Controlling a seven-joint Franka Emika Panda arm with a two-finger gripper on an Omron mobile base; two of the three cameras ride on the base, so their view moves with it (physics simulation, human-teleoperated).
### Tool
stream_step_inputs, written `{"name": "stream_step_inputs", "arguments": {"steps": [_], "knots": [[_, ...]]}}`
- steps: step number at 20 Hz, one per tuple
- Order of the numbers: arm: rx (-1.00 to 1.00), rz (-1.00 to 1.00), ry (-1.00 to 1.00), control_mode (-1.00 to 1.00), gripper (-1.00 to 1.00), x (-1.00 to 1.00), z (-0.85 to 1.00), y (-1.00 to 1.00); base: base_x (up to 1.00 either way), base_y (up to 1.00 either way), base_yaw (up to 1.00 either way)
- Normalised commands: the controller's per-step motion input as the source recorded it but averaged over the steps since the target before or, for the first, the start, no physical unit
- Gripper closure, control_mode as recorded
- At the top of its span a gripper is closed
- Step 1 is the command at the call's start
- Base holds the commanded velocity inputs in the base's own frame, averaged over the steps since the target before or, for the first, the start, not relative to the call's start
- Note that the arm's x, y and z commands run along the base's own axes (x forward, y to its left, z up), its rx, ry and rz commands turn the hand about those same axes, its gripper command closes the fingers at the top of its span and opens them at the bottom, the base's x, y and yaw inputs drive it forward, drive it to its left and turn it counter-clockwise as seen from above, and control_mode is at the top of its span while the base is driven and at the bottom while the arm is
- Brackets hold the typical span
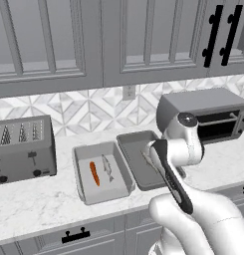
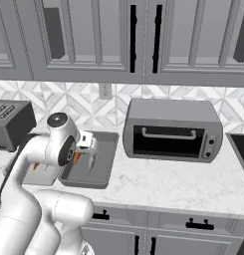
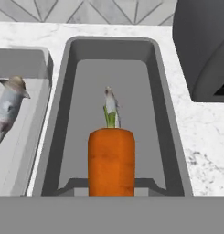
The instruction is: Place one carrot and one fish in each tupperware on the nearby counter, to pack two identical lunches.
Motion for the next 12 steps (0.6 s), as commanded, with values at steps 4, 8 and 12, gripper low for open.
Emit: {"name": "stream_step_inputs", "arguments": {"steps": [4,8,12], "knots": [[0.0,0.0,0.15,-1.0,1.0,1.0,-0.63,-0.34,0.0,0.0,0.0],[0.01,0.0,0.14,-1.0,1.0,0.76,-0.45,-0.5,0.0,0.0,0.0],[0.02,0.0,0.02,-1.0,1.0,0.41,-0.16,-0.11,0.0,0.0,0.0]]}}
